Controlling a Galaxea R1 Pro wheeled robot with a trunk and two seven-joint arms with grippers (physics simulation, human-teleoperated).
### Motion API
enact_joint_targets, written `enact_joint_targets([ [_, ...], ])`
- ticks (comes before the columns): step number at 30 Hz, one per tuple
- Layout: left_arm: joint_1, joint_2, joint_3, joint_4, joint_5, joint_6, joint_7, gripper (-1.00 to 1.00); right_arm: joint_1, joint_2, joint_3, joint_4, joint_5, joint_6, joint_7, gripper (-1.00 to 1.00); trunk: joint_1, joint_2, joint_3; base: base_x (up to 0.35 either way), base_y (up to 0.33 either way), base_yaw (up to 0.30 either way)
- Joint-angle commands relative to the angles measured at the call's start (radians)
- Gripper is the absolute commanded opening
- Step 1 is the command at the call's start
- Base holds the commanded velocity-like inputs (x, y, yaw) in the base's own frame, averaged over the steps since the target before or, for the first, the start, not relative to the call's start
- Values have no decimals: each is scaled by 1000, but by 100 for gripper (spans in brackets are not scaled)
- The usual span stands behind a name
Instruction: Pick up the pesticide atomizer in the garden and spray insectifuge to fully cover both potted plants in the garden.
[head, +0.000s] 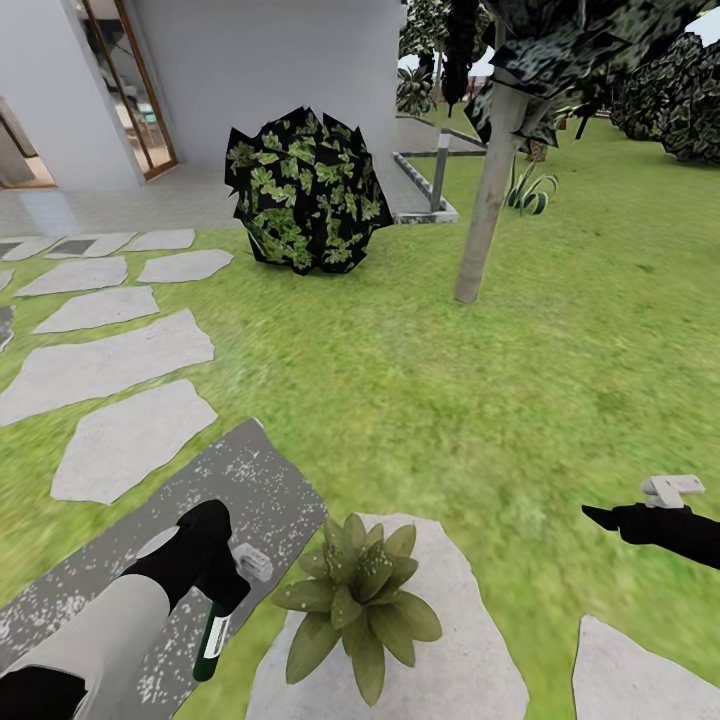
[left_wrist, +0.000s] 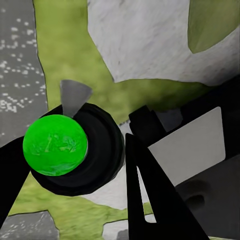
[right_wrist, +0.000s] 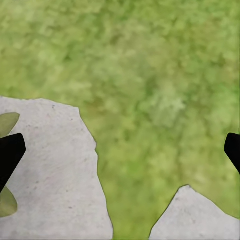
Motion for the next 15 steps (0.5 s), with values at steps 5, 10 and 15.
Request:
enact_joint_targets([
  [5,1,1,-4,-2,-7,6,-12,-100,-1,0,-1,-1,9,4,10,100,0,0,-1,0,0,-140],
  [10,1,1,-6,-2,-6,5,-13,-100,-1,0,-2,-1,9,4,10,100,0,0,-1,-3,71,-239],
  [15,1,1,-6,-3,-6,5,-13,-100,-2,0,-2,-1,9,4,10,100,0,0,-1,-32,126,-122],
])
